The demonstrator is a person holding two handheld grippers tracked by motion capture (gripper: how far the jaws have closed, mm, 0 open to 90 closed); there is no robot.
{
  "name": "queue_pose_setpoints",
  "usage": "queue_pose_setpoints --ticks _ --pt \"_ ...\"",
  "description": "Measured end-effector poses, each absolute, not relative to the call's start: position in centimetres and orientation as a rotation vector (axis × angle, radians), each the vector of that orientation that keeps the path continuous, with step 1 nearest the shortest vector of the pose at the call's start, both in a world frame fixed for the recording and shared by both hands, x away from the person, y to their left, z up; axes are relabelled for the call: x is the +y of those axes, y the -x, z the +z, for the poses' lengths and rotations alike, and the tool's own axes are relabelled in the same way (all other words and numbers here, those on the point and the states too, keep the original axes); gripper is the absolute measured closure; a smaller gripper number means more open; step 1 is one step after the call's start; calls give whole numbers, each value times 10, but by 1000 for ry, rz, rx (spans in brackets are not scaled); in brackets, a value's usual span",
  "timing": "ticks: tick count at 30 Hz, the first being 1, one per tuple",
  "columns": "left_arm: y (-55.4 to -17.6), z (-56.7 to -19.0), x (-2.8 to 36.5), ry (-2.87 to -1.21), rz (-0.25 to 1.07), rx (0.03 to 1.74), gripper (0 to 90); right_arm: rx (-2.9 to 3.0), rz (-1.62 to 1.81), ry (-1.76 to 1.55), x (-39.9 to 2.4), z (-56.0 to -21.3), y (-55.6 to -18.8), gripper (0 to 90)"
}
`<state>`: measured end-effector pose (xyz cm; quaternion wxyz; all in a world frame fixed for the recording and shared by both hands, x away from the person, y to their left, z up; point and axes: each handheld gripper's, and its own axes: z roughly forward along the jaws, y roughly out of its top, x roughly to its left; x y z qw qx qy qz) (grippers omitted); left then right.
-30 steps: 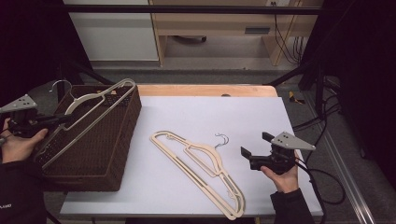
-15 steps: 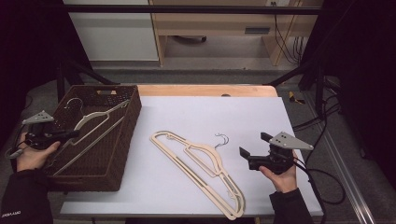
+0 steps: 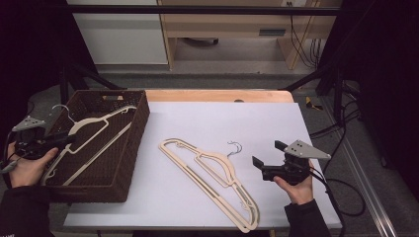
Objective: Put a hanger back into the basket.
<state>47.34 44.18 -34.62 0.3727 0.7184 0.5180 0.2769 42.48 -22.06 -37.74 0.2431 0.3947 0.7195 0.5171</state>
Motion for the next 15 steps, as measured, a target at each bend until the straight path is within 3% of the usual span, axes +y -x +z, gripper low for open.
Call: queue_pose_setpoints --ticks 6,10,15 --pt "-455 -330 409 -1741 735 1196 444 1946 1427 -1084 -223 -375 -423 62" --pt "-447 -322 378 -1674 731 1095 248 1959 1415 -1082 -222 -377 -423 61" --pt "-443 -319 337 -1665 703 1010 125 1965 1415 -1087 -222 -377 -423 61"
